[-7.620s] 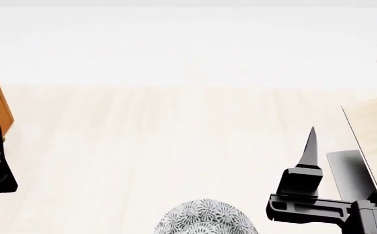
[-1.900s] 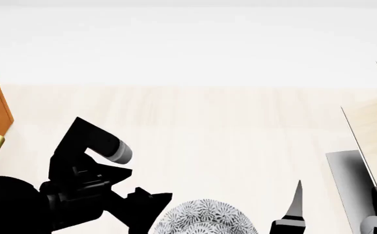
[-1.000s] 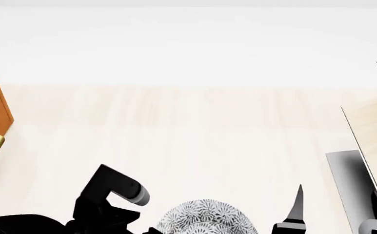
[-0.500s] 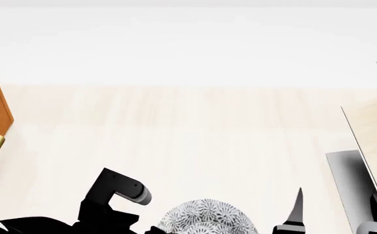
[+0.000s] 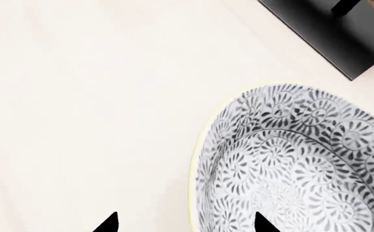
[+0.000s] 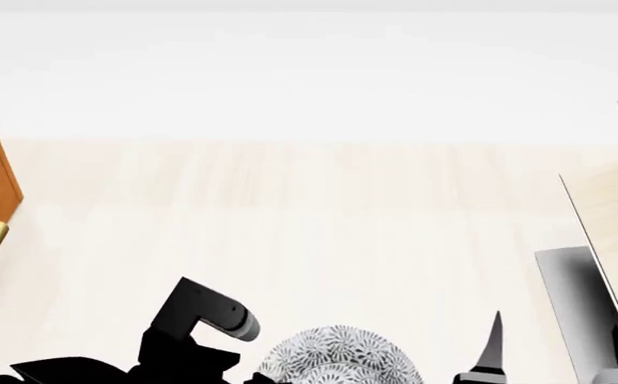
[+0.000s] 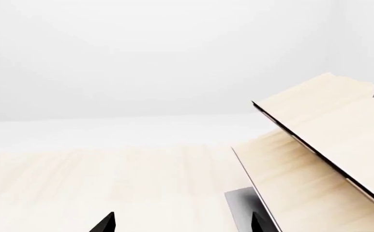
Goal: Close the top drawer of the cabinet and put the bowl on top of it.
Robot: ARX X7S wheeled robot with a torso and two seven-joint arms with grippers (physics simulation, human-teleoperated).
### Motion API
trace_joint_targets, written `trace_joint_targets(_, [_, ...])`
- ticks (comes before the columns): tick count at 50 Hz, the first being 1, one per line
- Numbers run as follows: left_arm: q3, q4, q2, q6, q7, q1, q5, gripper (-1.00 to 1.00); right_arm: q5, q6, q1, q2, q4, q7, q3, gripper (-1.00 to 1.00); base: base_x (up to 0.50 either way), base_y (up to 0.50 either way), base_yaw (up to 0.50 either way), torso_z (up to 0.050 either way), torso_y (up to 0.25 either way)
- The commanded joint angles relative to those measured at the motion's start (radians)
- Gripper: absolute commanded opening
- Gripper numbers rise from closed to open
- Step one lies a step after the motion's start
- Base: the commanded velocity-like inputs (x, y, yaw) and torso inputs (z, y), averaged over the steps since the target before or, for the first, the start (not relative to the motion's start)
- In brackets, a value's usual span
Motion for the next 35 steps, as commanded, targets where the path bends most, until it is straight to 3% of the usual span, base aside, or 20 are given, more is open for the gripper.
trace_joint_targets(1, [0.025,-0.017,0.012,0.022,-0.006,0.029,0.04,-1.0,0.006,-0.003,-0.007,0.005,-0.004,0.004,0.01,1.0,0.0,0.0,0.0,0.0,0.0])
trace_joint_targets(23, [0.022,-0.011,-0.006,0.034,-0.008,0.031,0.035,-1.0,-0.014,-0.008,0.013,-0.002,0.017,0.001,-0.027,1.0,0.0,0.0,0.0,0.0,0.0])
trace_joint_targets(35, [-0.014,0.11,-0.045,-0.028,-0.073,0.006,-0.001,-1.0,-0.009,-0.007,0.016,0.001,0.02,0.003,-0.029,1.0,0.0,0.0,0.0,0.0,0.0])
